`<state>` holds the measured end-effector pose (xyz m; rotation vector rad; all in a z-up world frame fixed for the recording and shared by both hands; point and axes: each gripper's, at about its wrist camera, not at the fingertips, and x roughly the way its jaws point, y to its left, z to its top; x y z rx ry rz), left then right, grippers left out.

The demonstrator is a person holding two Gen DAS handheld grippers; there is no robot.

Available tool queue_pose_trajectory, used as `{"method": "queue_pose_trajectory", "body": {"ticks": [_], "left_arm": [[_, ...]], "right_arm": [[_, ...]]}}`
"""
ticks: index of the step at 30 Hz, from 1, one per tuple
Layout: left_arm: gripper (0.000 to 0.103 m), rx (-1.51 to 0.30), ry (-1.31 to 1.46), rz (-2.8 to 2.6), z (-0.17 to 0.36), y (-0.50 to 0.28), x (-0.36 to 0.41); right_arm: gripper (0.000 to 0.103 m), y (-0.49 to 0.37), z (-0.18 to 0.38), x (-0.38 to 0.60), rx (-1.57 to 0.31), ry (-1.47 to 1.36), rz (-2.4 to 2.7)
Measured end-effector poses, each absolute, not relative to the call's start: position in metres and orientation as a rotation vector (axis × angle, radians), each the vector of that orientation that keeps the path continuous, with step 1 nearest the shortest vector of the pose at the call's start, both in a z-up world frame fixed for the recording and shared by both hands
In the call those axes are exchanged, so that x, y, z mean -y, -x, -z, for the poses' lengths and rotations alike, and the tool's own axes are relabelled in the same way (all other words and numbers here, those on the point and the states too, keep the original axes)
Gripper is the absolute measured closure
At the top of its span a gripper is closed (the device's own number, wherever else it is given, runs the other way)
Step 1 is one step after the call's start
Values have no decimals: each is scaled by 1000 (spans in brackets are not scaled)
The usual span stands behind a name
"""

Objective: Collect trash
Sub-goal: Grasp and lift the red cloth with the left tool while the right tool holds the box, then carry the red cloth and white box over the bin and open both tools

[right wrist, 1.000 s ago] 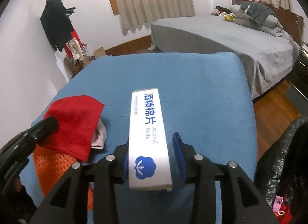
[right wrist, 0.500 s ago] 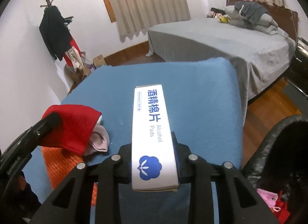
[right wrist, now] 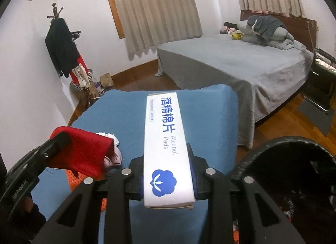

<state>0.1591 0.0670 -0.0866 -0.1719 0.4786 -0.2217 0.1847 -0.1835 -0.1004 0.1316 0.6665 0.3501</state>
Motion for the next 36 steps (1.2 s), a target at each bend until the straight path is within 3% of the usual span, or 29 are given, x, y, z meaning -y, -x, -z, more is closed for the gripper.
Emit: {"method": "queue_pose_trajectory", "body": {"ticks": [15,36], "left_arm": [[100,-481,123,408,75,-149,12],[100,-542,41,675,97,-157,143]], "right_arm": [[72,-147,82,263,-635,-157,-216],[72,-104,108,374,-663,-224,35]]}}
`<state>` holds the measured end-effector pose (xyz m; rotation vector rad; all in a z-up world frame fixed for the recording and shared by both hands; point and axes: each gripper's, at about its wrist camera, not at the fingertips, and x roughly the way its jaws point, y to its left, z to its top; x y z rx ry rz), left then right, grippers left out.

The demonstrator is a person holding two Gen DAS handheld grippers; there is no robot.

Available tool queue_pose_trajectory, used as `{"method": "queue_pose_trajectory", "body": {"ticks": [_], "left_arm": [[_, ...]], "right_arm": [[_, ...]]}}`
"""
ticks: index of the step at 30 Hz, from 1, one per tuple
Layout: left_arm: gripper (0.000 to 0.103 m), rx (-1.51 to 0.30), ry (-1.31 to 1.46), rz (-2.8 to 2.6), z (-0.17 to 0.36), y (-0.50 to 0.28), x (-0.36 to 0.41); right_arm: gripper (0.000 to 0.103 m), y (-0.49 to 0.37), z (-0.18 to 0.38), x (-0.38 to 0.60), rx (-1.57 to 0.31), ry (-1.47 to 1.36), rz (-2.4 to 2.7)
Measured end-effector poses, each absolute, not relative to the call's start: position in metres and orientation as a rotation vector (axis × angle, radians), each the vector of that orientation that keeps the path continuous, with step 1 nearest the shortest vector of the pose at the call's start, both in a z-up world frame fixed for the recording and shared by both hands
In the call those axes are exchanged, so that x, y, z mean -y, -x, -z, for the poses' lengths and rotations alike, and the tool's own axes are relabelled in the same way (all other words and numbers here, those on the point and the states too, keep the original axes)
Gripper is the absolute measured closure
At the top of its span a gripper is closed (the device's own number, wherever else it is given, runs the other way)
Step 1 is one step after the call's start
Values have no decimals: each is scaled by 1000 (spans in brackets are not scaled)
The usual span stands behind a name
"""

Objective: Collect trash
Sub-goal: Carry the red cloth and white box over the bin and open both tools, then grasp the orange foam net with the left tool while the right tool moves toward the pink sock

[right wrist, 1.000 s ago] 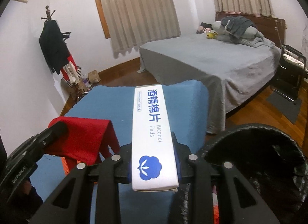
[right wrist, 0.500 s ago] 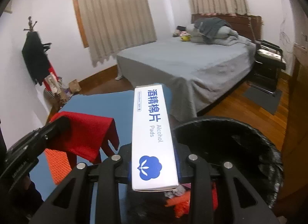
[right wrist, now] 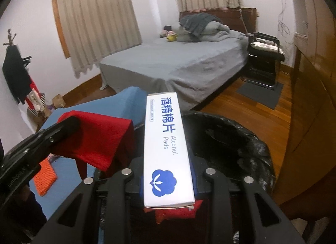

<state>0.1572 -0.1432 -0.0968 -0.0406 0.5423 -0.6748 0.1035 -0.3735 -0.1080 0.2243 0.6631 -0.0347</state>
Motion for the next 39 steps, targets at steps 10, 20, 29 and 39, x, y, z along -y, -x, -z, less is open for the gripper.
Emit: {"method": "queue_pose_trajectory", "body": {"ticks": [10,20,29,39], "left_arm": [[99,-590,24,692,113,-169,161],[86,-695,-2,722,135,-179,168],[73,-700,7,658,137,-174,140],[29,-594,53,442,112,-170,61]], "right_arm": [[72,-101,119,394,-677,-244,79],[63,-99,131,398,-712,-246,115],[52,-100,130,393,-706,-244,102],[6,-100,108,364,-622,-210,53]]}}
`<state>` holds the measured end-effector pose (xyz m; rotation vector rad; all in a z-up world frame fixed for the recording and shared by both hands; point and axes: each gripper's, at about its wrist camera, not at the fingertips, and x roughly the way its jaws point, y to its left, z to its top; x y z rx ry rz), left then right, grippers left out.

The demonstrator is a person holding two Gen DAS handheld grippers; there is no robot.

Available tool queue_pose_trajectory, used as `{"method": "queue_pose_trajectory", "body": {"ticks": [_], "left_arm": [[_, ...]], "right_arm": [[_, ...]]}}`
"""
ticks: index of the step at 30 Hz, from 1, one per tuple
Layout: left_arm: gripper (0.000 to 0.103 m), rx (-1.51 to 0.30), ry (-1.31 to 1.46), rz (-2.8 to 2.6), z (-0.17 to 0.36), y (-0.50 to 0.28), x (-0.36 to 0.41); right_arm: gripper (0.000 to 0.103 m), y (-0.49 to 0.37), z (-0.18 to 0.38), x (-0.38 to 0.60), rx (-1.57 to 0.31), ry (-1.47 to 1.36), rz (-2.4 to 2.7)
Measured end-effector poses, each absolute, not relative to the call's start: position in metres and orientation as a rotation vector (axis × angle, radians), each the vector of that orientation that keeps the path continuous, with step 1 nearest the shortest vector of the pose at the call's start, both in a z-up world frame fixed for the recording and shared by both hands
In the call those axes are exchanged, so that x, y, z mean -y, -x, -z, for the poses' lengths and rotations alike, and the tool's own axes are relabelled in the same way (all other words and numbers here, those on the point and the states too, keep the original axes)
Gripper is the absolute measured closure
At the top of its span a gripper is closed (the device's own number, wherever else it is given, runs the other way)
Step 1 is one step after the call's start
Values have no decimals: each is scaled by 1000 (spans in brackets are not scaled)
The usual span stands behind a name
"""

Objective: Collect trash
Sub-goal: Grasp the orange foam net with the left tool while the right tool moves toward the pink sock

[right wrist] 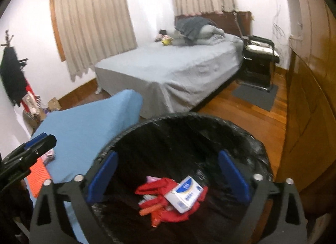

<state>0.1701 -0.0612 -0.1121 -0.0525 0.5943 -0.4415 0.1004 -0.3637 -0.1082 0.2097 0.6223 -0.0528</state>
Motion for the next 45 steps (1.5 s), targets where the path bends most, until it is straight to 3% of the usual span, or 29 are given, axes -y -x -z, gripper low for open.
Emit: {"method": "queue_pose_trajectory", "body": {"ticks": [6,24,40,45], "left_arm": [[22,-573,55,306,105,-165,9],[22,-616,95,-9,125,-153,-129],[27,-755,154,-66,172,-149,-141],[33,-791,159,-49,179,-151,-137]], "right_arm": [[6,-114,98,322,-603,-186,-46],[6,-162,123,170,-608,-117,-310],[6,-168,161,146,-677,-80,-336],[6,-168,168,143,-691,-79,-343]]}}
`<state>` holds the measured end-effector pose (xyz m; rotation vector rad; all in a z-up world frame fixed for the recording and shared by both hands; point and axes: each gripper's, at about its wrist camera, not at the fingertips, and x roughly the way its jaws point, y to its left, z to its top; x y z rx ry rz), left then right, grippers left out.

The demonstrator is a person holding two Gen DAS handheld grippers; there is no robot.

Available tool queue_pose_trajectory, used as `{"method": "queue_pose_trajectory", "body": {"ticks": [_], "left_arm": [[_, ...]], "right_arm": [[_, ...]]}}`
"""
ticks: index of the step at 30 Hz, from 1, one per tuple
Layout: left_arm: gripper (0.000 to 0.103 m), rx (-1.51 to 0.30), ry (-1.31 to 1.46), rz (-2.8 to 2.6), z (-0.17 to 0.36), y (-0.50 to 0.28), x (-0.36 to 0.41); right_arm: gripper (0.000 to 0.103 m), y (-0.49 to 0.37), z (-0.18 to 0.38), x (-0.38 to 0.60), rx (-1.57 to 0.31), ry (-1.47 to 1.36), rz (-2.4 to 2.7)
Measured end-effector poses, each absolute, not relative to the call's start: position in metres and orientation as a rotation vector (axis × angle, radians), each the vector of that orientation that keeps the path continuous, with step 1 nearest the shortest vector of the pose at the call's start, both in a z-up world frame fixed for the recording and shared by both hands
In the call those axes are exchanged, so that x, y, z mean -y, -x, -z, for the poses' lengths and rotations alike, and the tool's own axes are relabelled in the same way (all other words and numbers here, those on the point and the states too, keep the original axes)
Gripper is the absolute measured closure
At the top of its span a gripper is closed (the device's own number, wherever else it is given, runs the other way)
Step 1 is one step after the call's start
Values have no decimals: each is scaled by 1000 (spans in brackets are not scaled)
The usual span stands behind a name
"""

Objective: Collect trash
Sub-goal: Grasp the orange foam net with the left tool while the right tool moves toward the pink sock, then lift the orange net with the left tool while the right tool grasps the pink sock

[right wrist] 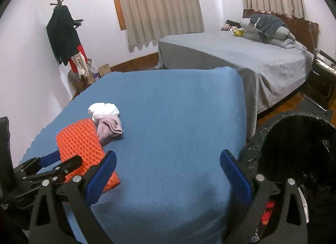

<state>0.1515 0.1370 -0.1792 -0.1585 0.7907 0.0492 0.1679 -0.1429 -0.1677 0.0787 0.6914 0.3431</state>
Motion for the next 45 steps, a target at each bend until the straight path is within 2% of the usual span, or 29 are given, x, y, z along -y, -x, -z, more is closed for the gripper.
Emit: {"method": "queue_pose_trajectory", "body": {"ticks": [2,4,6,9,28,45], "left_arm": [[45,-803,160,-33,181,-152,-135],[70,-815,158,-7,183,-152,-131],[83,-813,154,16,183,-152,-128],[89,-795,141,24,181,-149,-124],[91,-604,125,-26,123,-137,-148],[91,-534,158,-152,109,-147,-204]], "right_arm": [[6,-168,169,142,-695,-77,-344],[6,-168,169,143,-696,-76,-344],[6,-168,169,143,-693,-74,-344],[6,-169,168,143,-689,-70,-341],[6,-178,152,143,-649,-75,-354],[6,-209,152,83,-656,-79,-427]]}}
